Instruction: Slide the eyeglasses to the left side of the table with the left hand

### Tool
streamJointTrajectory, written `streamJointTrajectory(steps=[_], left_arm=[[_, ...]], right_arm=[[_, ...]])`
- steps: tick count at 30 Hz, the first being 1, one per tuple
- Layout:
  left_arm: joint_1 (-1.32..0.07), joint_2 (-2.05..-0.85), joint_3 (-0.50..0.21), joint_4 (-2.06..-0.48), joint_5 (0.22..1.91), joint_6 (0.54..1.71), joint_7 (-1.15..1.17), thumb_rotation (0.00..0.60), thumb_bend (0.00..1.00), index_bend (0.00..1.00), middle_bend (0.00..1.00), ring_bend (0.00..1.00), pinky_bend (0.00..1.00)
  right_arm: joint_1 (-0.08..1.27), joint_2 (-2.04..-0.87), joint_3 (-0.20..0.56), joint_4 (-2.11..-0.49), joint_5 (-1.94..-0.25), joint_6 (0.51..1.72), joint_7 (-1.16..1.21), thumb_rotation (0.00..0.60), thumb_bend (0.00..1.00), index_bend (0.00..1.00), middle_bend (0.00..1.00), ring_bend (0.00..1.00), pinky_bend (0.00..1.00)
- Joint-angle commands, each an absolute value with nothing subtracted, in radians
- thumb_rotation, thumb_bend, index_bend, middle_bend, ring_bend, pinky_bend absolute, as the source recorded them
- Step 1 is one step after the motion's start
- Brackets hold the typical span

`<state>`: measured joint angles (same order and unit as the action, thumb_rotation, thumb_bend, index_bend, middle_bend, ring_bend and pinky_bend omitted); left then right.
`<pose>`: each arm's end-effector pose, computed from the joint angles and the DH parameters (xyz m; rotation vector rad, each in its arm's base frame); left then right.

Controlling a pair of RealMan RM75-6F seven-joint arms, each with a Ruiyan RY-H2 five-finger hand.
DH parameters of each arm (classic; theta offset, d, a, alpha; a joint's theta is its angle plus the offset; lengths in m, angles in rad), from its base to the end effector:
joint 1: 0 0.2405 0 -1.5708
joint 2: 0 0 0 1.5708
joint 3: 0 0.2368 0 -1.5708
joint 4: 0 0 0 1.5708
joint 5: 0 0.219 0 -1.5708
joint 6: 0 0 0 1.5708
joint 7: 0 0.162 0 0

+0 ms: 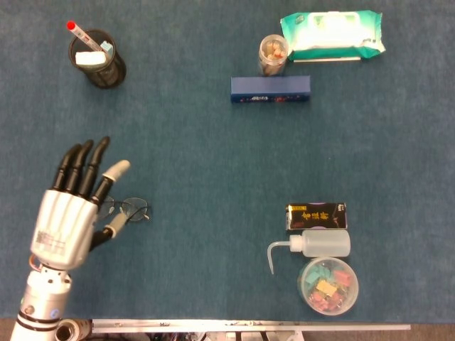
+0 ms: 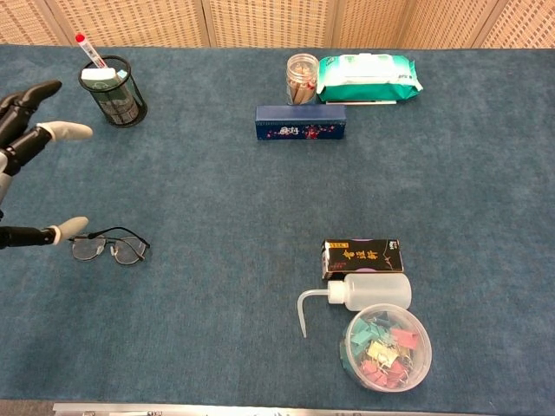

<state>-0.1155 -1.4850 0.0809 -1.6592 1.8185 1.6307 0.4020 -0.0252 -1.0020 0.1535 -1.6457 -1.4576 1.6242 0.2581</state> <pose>-0.1794 0.1614 0.0396 -1.5758 -0.6991 -1.1830 -0.3055 -0.1835 0.2143 1.1127 -0.8977 1.1071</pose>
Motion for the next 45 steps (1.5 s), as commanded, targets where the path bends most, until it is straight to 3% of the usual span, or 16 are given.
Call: streamJointTrajectory(steps=[1, 22, 45], left_arm=[[-0.117, -1.498, 0.091, -1.663, 1.833, 1.611, 0.415, 0.600, 0.12, 0.22, 0.00, 0.01, 0.10], [-0.121, -1.602, 0.061, -1.585, 1.891, 1.594, 0.453, 0.600, 0.12, 0.22, 0.00, 0.01, 0.10], [-0.138, -1.661, -0.019, -1.449, 1.737, 1.530, 0.446, 0.600, 0.12, 0.22, 0.00, 0.01, 0.10]], right_arm=[[-0.024, -1.002, 0.153, -1.645, -1.457, 1.622, 0.258, 0.600, 0.00, 0.36, 0.37, 0.27, 0.45], [-0.026, -1.000, 0.153, -1.644, -1.458, 1.626, 0.264, 0.600, 0.00, 0.36, 0.37, 0.27, 0.45], [-0.024, -1.001, 0.152, -1.644, -1.457, 1.622, 0.261, 0.600, 0.00, 0.36, 0.37, 0.27, 0.45]])
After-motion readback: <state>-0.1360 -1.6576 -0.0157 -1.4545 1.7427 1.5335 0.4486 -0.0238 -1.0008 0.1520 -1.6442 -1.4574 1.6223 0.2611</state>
